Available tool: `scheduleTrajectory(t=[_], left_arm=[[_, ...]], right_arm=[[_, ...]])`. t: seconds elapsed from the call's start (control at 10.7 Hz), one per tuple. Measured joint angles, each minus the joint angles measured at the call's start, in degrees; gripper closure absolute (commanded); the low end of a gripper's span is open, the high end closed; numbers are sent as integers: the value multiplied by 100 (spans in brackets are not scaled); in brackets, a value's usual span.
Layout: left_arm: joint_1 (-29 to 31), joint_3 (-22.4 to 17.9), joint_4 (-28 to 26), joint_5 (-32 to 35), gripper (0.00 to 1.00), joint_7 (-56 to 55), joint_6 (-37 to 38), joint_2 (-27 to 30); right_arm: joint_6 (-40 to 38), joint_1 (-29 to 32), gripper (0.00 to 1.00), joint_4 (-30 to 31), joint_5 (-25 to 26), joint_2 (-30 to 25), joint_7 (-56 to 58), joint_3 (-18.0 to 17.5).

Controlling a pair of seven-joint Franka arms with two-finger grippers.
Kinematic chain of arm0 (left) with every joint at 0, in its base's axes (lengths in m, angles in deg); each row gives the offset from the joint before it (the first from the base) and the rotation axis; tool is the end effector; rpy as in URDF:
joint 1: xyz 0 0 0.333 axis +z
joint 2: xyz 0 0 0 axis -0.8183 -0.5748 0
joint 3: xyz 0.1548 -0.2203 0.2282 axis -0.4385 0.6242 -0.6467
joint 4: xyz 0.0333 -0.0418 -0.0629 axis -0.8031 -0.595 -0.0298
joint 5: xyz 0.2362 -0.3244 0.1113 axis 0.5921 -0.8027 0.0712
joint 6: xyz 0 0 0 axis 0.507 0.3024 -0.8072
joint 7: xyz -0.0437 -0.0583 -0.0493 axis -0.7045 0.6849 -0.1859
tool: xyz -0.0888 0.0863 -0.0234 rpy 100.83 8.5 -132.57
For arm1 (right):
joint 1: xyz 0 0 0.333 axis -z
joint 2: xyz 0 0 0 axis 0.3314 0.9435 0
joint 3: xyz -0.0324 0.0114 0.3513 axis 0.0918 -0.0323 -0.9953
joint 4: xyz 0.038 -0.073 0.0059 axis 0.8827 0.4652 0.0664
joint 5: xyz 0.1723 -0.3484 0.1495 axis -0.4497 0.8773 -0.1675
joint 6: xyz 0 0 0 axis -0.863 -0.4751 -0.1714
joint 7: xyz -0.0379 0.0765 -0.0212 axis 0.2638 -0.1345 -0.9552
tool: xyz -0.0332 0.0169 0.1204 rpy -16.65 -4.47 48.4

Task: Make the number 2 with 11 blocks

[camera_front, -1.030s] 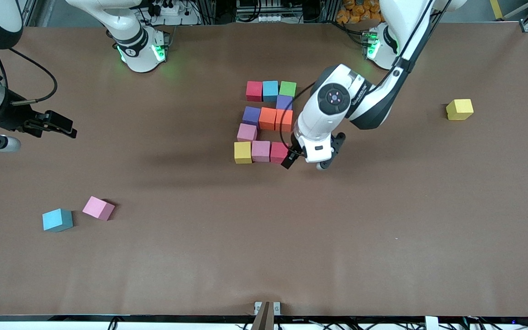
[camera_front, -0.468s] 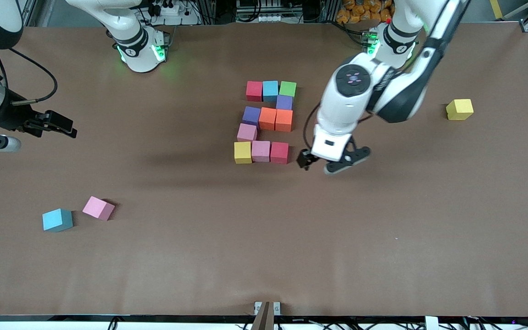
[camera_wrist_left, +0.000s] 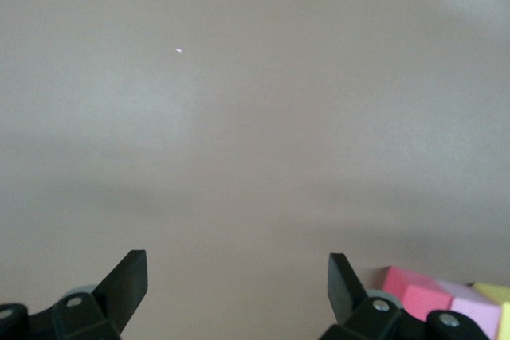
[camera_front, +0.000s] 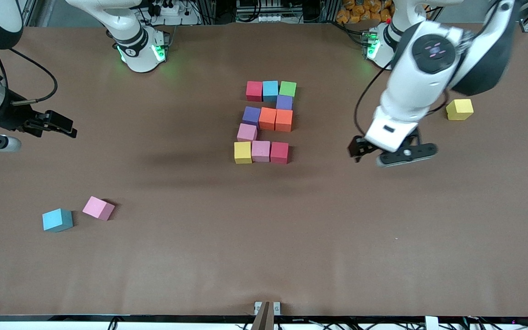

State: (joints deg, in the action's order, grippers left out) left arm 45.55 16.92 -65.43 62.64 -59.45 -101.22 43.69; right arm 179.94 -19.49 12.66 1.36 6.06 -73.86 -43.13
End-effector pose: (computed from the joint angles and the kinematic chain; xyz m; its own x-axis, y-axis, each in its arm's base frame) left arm 0.5828 -0.2429 0.5145 0.9851 0.1206 0.1226 0.1245 -0.9919 -0.0250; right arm 0.5817 0.0127 0.5829 0.9955 -0.0711 -0.0623 -0.0759 -0.9940 -0.0787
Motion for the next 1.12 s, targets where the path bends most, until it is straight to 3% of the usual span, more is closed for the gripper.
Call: scheduleTrajectory(t=[0.28, 0.56, 1.12], left_arm=[[62, -285, 294, -5, 0, 566, 872, 386], [68, -885, 423, -77, 0, 1995, 1435, 680], [11, -1663, 838, -442, 0, 3220, 2204, 757]], right_arm=[[0, 0, 0, 0, 1, 0, 0, 1], [-36, -1, 0, 0, 1, -1, 0, 1], [-642, 64, 0, -18, 3, -320, -85, -58]])
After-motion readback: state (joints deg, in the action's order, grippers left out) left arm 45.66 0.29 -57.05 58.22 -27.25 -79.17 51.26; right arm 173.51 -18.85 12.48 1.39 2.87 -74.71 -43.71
